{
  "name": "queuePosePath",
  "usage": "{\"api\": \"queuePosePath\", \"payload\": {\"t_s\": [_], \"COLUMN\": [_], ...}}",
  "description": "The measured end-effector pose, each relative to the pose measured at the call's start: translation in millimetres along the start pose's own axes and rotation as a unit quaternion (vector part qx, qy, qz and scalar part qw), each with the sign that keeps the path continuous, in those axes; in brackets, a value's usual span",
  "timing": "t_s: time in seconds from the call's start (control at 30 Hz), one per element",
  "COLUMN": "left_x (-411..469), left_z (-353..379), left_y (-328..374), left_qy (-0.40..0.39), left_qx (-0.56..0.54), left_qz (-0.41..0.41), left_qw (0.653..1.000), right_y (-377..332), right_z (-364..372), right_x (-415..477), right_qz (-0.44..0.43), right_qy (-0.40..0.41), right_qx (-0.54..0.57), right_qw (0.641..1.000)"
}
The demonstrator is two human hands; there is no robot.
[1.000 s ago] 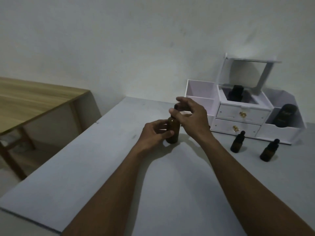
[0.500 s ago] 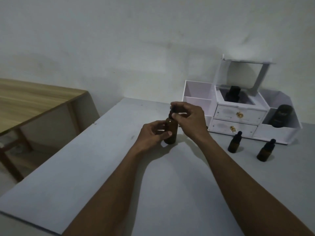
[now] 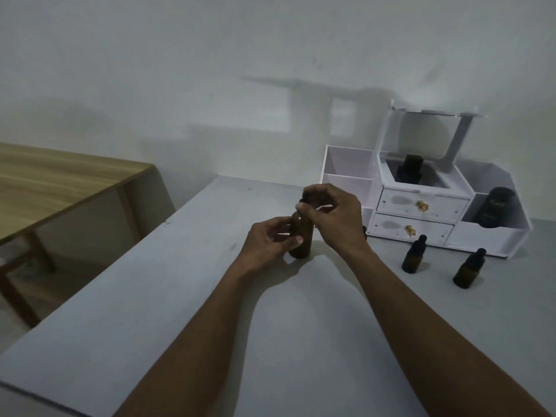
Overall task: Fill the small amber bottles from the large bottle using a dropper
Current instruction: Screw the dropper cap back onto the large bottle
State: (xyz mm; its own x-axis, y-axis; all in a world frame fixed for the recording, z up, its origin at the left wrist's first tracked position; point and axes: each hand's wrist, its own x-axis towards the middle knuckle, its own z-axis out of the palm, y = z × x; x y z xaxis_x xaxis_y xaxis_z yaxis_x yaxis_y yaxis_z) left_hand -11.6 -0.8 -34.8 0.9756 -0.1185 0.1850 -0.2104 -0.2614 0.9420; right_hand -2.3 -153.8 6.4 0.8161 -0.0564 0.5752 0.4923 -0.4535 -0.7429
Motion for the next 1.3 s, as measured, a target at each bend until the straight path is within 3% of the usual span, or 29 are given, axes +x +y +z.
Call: {"api": "queuePosePath", "payload": {"t_s": [0.63,1.3], "left_x": [1.0,3.8], "left_z": [-1.1,-2.4], "left_y": [-2.4,-7.4], "left_qy": [0.001,0.000], "left_qx": [0.007,0.002], "left_qz": [0.006,0.008], "left_qw": [1.000,1.000], "right_y": [4.4,7.7], "right_z": [4.3,4.1], "right_x": [-2.7,-0.9], "right_qz": [0.005,-0.013], "right_qy": [-0.002,0.004], "right_qx": [0.041,0.011], "right_qw": [0.999,1.000]}}
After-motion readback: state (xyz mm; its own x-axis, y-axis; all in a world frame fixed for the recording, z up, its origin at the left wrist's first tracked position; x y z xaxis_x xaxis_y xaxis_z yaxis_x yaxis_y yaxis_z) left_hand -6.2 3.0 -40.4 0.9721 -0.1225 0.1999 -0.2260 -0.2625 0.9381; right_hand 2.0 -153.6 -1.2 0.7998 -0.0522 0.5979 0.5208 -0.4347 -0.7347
